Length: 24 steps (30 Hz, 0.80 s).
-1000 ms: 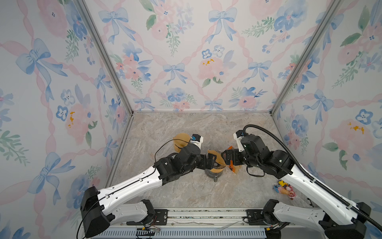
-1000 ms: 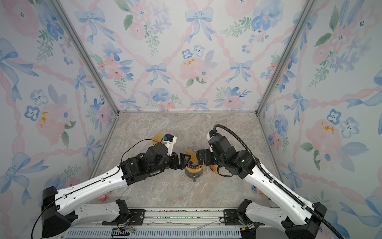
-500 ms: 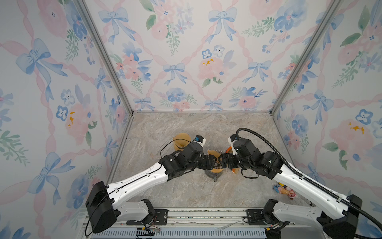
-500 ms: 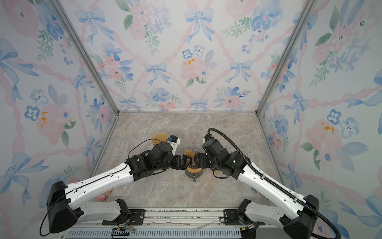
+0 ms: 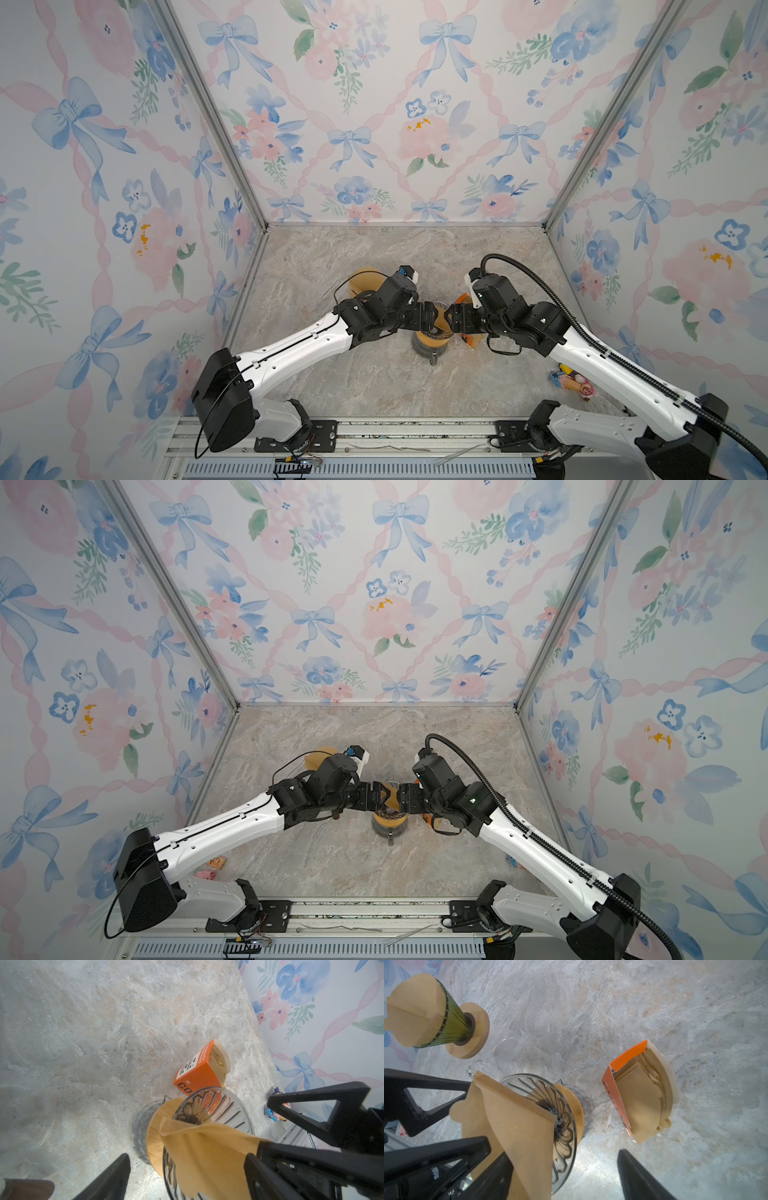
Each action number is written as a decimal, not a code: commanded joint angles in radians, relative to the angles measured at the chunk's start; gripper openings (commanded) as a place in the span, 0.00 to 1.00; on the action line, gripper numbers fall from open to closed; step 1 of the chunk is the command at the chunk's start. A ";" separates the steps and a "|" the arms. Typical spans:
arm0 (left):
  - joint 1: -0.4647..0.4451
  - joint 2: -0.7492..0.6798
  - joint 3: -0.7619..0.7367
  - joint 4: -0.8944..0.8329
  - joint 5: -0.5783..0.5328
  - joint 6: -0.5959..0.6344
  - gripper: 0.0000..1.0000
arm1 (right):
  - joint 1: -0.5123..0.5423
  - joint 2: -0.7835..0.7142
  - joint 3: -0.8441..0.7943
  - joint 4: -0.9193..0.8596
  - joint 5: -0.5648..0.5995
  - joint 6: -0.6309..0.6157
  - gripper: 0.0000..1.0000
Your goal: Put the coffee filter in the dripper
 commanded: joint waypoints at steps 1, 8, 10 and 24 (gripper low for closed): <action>0.005 0.011 0.033 -0.041 -0.010 0.008 0.86 | -0.022 0.008 -0.021 -0.008 -0.009 0.012 0.81; 0.009 0.016 0.033 -0.077 -0.028 0.012 0.84 | -0.050 0.022 -0.037 -0.007 -0.019 0.005 0.81; 0.015 0.021 0.033 -0.092 -0.026 0.017 0.83 | -0.054 0.024 -0.039 -0.003 -0.026 -0.001 0.81; 0.027 0.030 0.032 -0.121 -0.030 0.034 0.78 | -0.075 0.066 -0.043 0.007 -0.023 -0.010 0.81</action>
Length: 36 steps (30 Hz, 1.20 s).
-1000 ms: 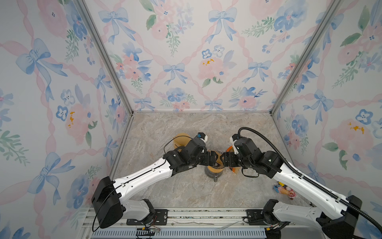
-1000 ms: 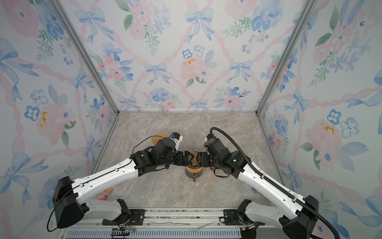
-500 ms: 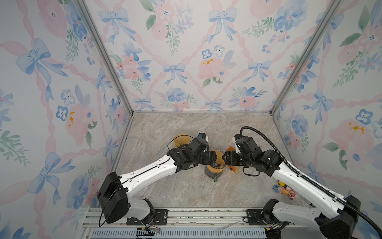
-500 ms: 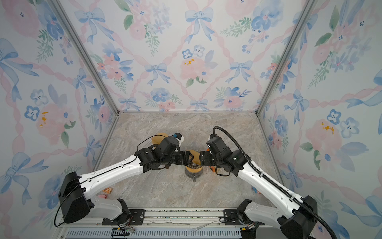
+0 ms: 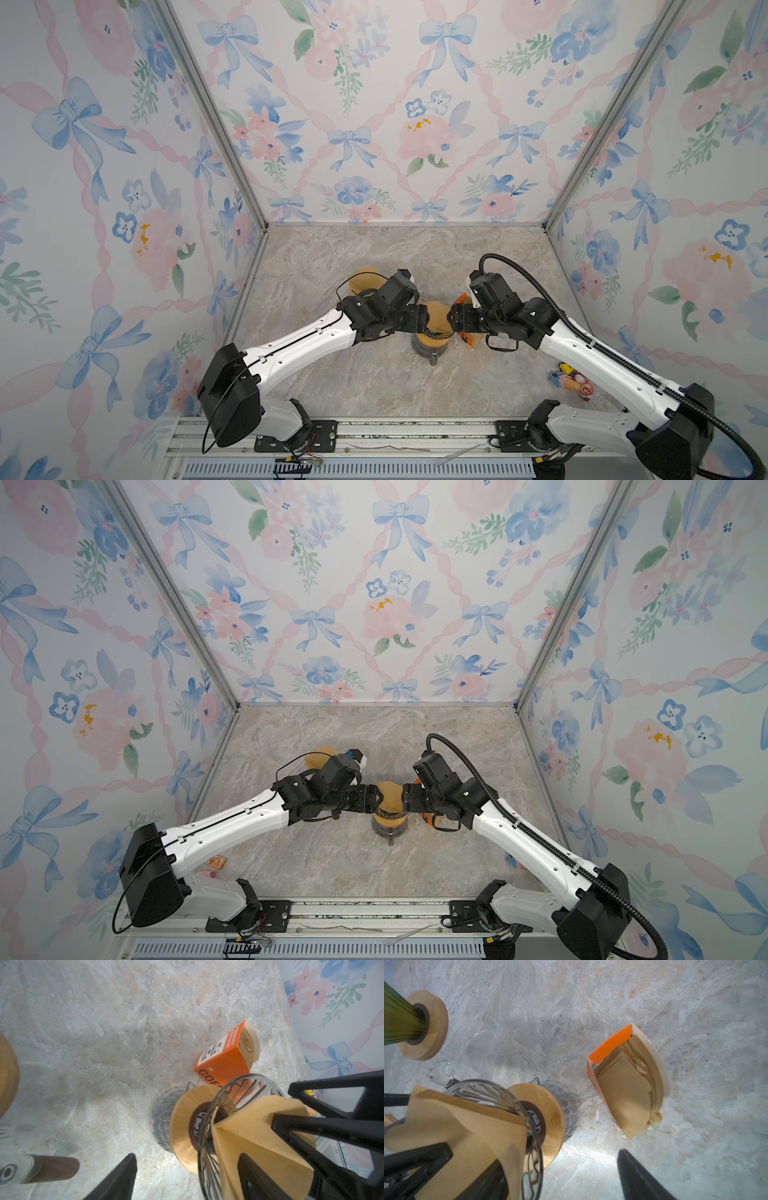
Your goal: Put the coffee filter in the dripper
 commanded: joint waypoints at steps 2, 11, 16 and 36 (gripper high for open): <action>0.007 0.009 0.021 -0.017 -0.019 0.041 0.78 | -0.019 0.009 -0.014 0.012 -0.005 -0.013 0.82; 0.010 0.022 0.015 -0.018 -0.035 0.056 0.78 | -0.036 0.019 -0.031 0.020 -0.020 -0.022 0.82; 0.010 0.023 0.016 -0.015 -0.049 0.081 0.78 | -0.041 0.015 -0.047 0.035 -0.033 -0.025 0.82; 0.010 0.032 0.007 -0.015 -0.073 0.118 0.79 | -0.069 -0.017 -0.058 0.052 -0.076 -0.034 0.83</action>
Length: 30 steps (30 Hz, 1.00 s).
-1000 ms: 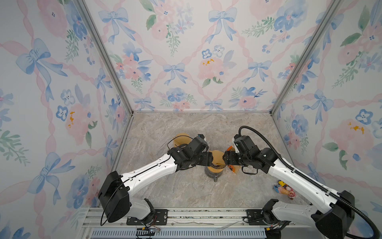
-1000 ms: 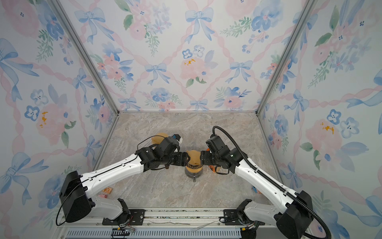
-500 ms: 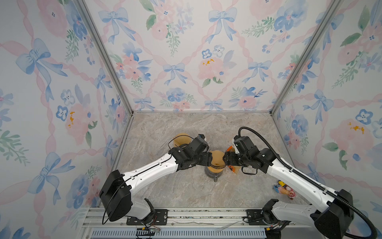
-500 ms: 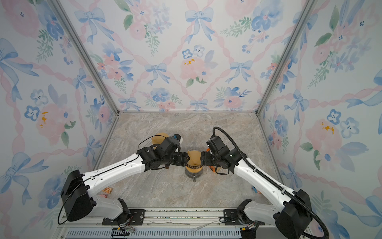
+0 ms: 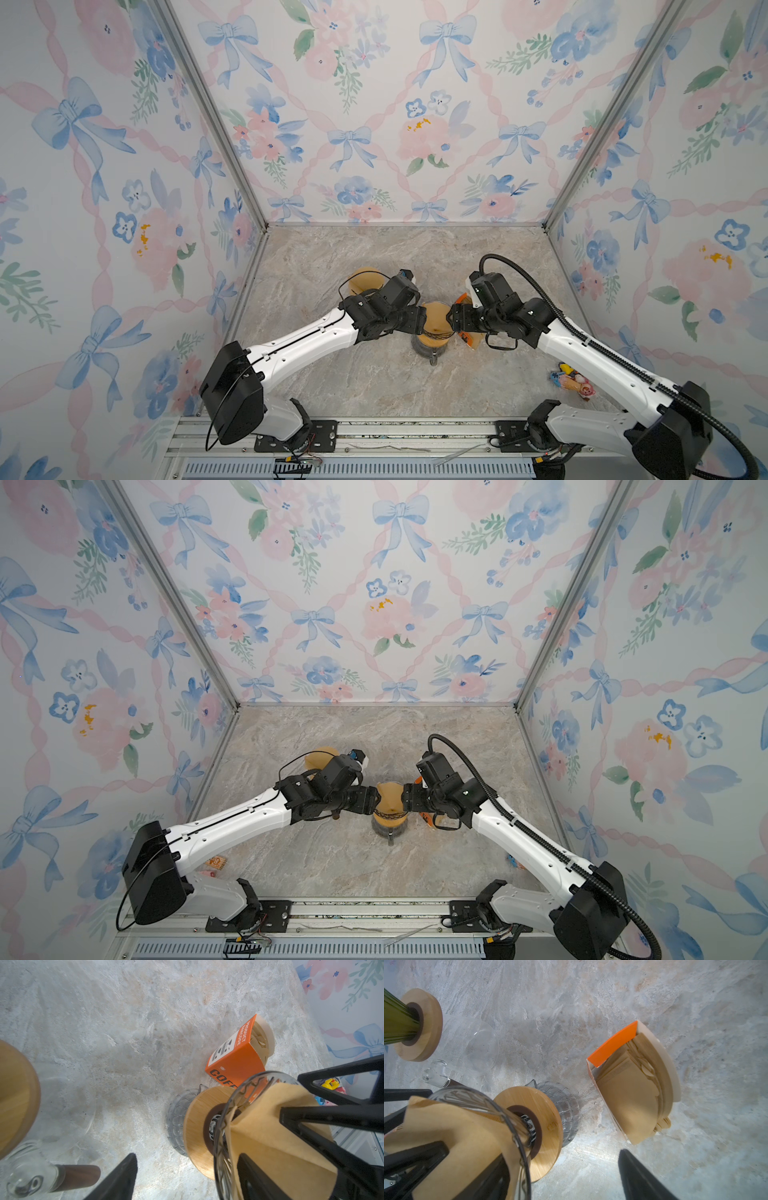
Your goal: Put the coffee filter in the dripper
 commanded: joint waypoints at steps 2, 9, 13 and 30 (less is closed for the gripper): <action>0.008 0.017 0.007 -0.011 -0.029 0.008 0.78 | -0.025 -0.024 -0.018 -0.015 -0.008 -0.013 0.83; 0.010 0.020 0.005 -0.009 -0.039 0.004 0.79 | -0.041 -0.042 -0.041 -0.016 -0.017 -0.018 0.83; 0.008 0.029 0.007 -0.010 -0.033 0.005 0.79 | -0.043 -0.046 -0.042 -0.014 -0.022 -0.020 0.83; 0.011 0.055 0.067 -0.010 0.033 0.021 0.81 | -0.041 -0.015 -0.065 0.012 -0.140 -0.009 0.89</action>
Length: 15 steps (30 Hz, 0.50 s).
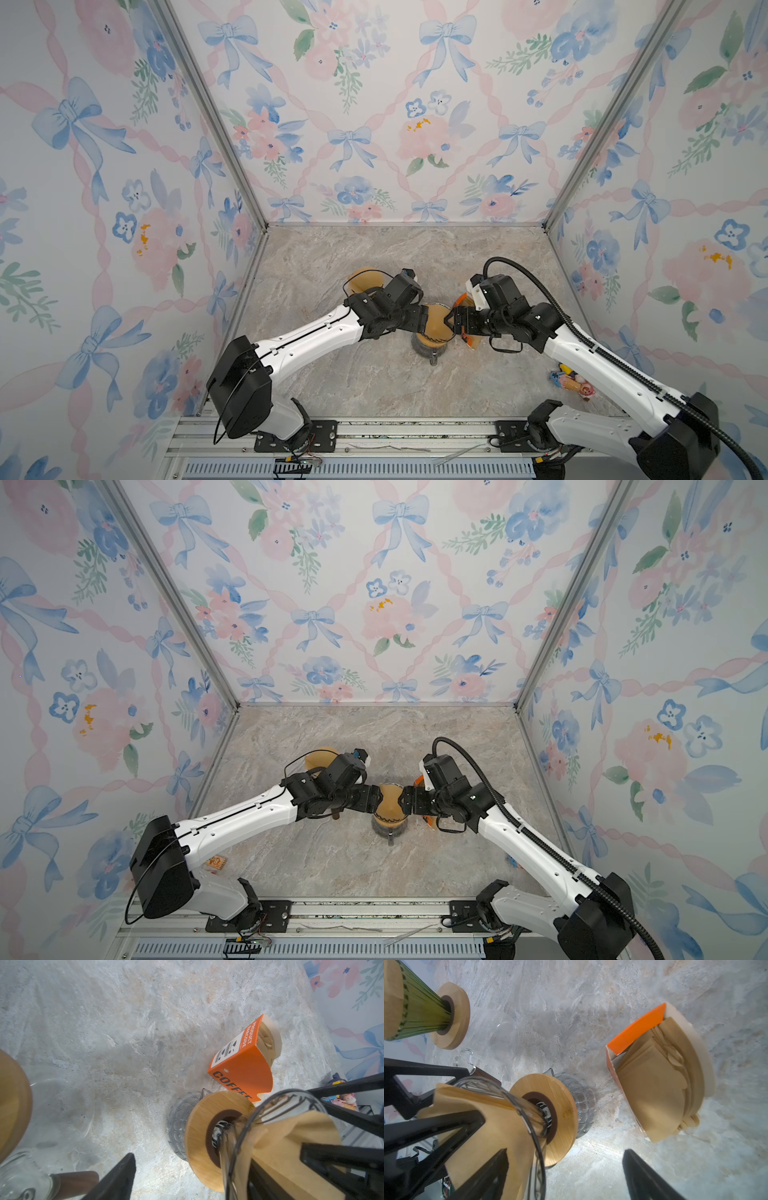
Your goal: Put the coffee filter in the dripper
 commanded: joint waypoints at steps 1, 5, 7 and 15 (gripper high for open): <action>0.008 0.010 0.039 -0.010 0.029 0.023 0.81 | -0.009 0.033 -0.011 -0.035 0.009 -0.002 0.89; 0.013 0.011 0.049 -0.011 0.043 0.032 0.81 | -0.008 0.062 -0.005 -0.043 0.035 -0.004 0.89; 0.016 0.016 0.054 -0.011 0.047 0.044 0.82 | -0.007 0.070 -0.002 -0.039 0.041 -0.004 0.88; 0.048 0.050 0.075 -0.014 0.047 0.102 0.82 | -0.008 0.077 0.025 -0.056 0.083 -0.006 0.88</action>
